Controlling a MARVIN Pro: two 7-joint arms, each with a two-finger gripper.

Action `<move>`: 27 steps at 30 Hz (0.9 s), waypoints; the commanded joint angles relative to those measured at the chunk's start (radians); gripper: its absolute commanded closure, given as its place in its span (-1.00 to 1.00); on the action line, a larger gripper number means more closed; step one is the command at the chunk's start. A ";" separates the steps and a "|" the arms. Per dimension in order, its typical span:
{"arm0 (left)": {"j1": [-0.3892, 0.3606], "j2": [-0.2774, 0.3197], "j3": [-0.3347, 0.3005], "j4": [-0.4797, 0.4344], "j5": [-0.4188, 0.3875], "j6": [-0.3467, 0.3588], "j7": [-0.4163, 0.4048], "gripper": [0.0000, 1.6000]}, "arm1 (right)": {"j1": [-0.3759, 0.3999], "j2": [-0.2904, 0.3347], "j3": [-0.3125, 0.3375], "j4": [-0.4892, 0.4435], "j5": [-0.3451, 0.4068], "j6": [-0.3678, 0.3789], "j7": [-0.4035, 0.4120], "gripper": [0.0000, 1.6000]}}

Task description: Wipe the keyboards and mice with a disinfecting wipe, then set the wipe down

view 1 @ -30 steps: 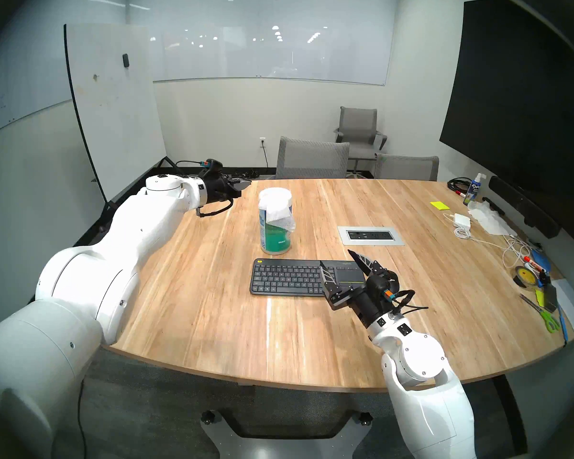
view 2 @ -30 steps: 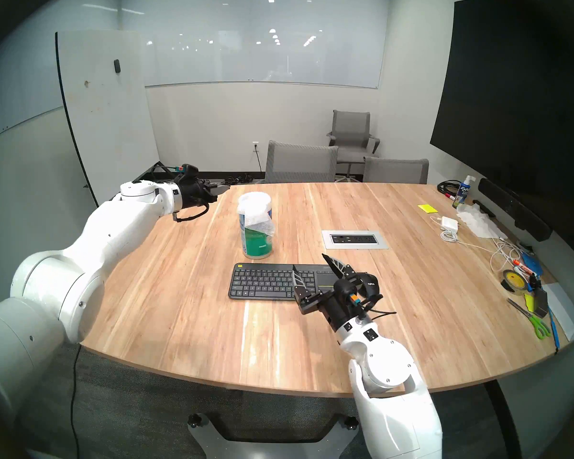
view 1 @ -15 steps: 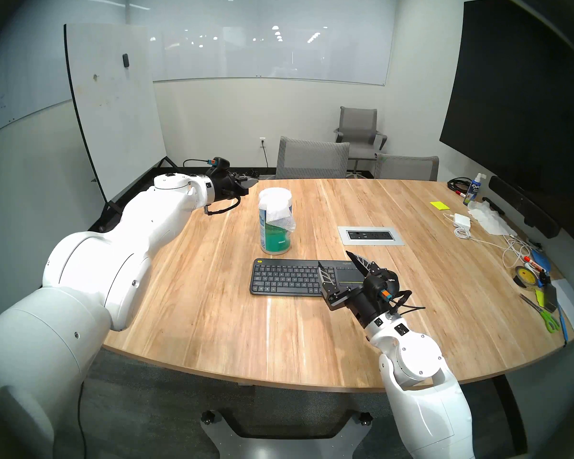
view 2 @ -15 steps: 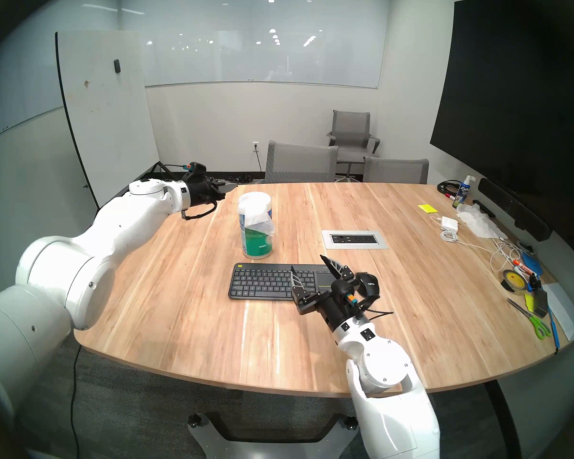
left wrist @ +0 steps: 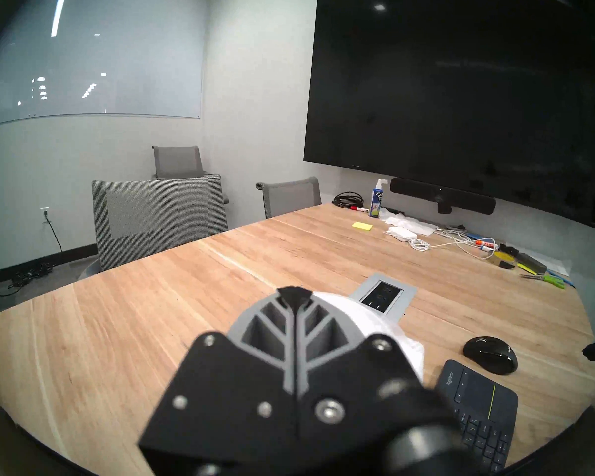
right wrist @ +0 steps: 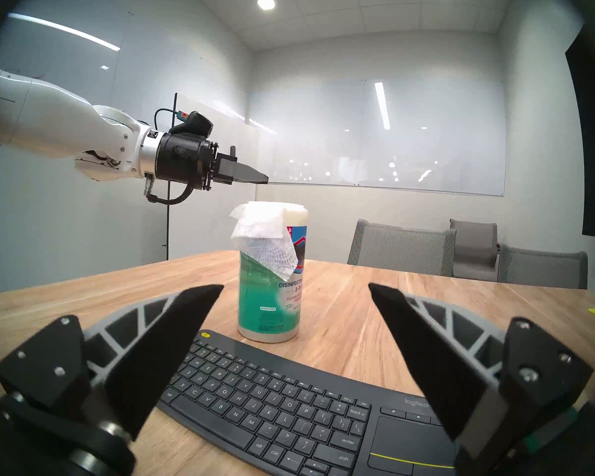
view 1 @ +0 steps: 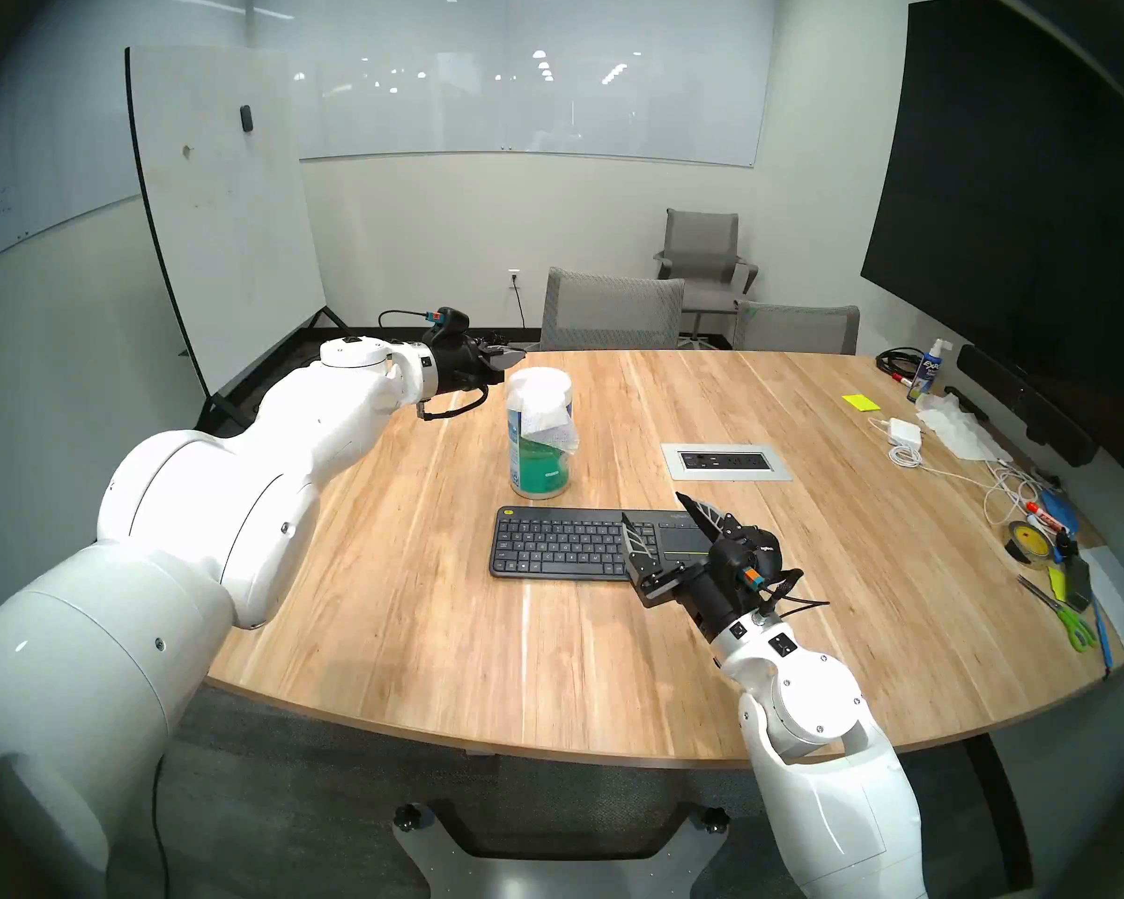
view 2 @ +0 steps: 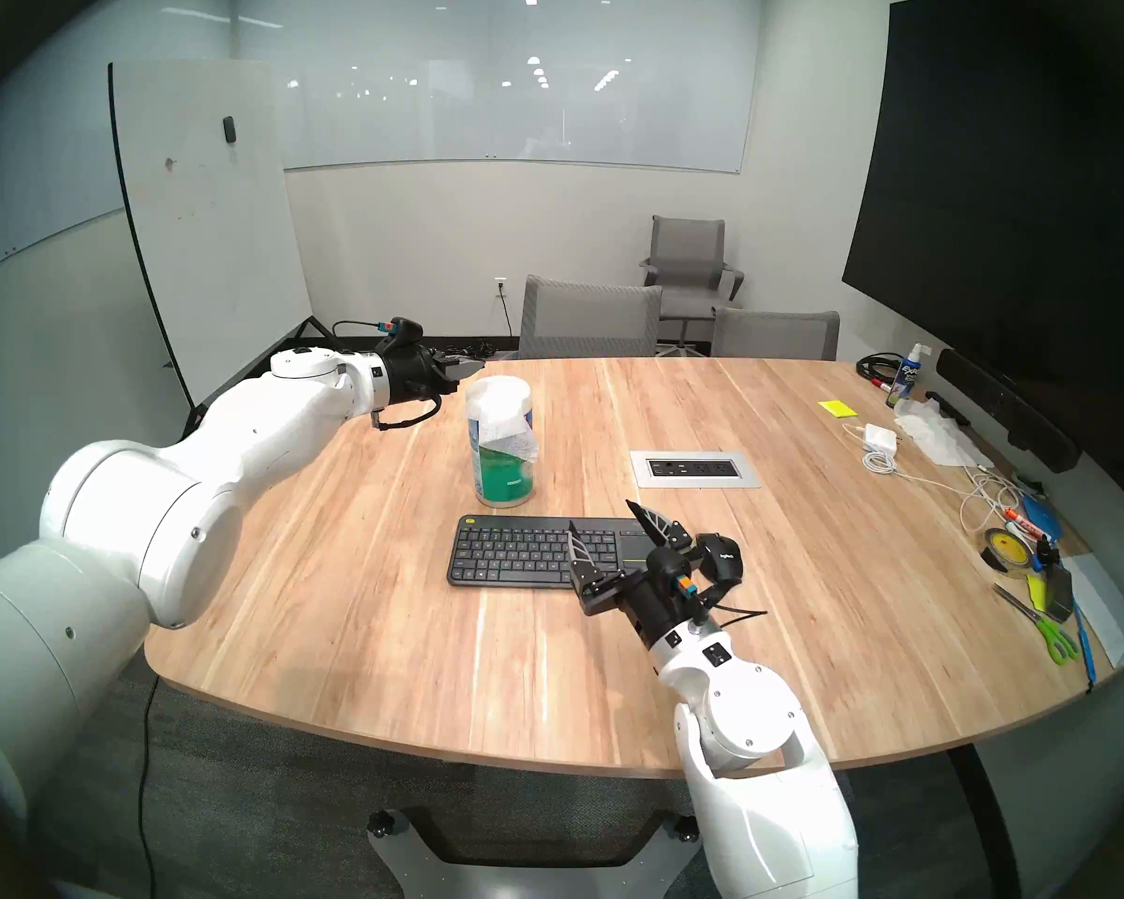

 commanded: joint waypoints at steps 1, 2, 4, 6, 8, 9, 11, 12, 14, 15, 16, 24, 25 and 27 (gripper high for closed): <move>-0.069 -0.024 0.006 0.019 0.007 0.005 -0.002 1.00 | 0.017 -0.003 0.003 -0.017 0.008 0.002 0.000 -1.00; -0.073 -0.025 0.008 0.024 0.010 0.008 -0.004 1.00 | 0.017 -0.003 0.004 -0.016 0.009 0.002 -0.001 -1.00; -0.080 -0.026 0.011 0.033 0.016 0.012 -0.008 1.00 | 0.019 -0.002 0.005 -0.015 0.010 0.002 -0.002 -1.00; -0.086 -0.028 0.013 0.042 0.020 0.014 -0.010 1.00 | 0.020 -0.002 0.006 -0.015 0.012 0.003 -0.003 -1.00; -0.090 -0.030 0.016 0.050 0.024 0.016 -0.011 1.00 | 0.020 -0.002 0.007 -0.014 0.014 0.003 -0.004 -1.00; -0.092 -0.031 0.017 0.054 0.026 0.016 -0.010 1.00 | 0.020 -0.002 0.007 -0.014 0.015 0.003 -0.004 -1.00; -0.094 -0.032 0.019 0.061 0.029 0.018 -0.008 1.00 | 0.020 -0.002 0.008 -0.014 0.017 0.004 -0.004 -1.00; -0.095 -0.033 0.019 0.065 0.031 0.019 -0.008 1.00 | 0.020 -0.002 0.009 -0.014 0.018 0.005 -0.005 -1.00; -0.097 -0.034 0.020 0.070 0.033 0.020 -0.008 1.00 | 0.019 -0.002 0.010 -0.014 0.020 0.006 -0.005 -1.00; -0.097 -0.034 0.020 0.071 0.034 0.020 -0.009 1.00 | 0.019 -0.002 0.010 -0.014 0.021 0.006 -0.005 -1.00; -0.097 -0.035 0.021 0.074 0.036 0.022 -0.012 1.00 | 0.019 -0.002 0.011 -0.014 0.022 0.007 -0.005 -1.00; -0.095 -0.040 0.025 0.083 0.044 0.022 -0.020 1.00 | 0.020 -0.001 0.014 -0.017 0.031 0.010 -0.003 -1.00; -0.095 -0.041 0.025 0.084 0.045 0.022 -0.021 1.00 | 0.020 -0.001 0.014 -0.018 0.032 0.011 -0.002 -1.00; -0.093 -0.042 0.026 0.086 0.046 0.022 -0.024 1.00 | 0.020 -0.001 0.014 -0.019 0.033 0.012 -0.001 -1.00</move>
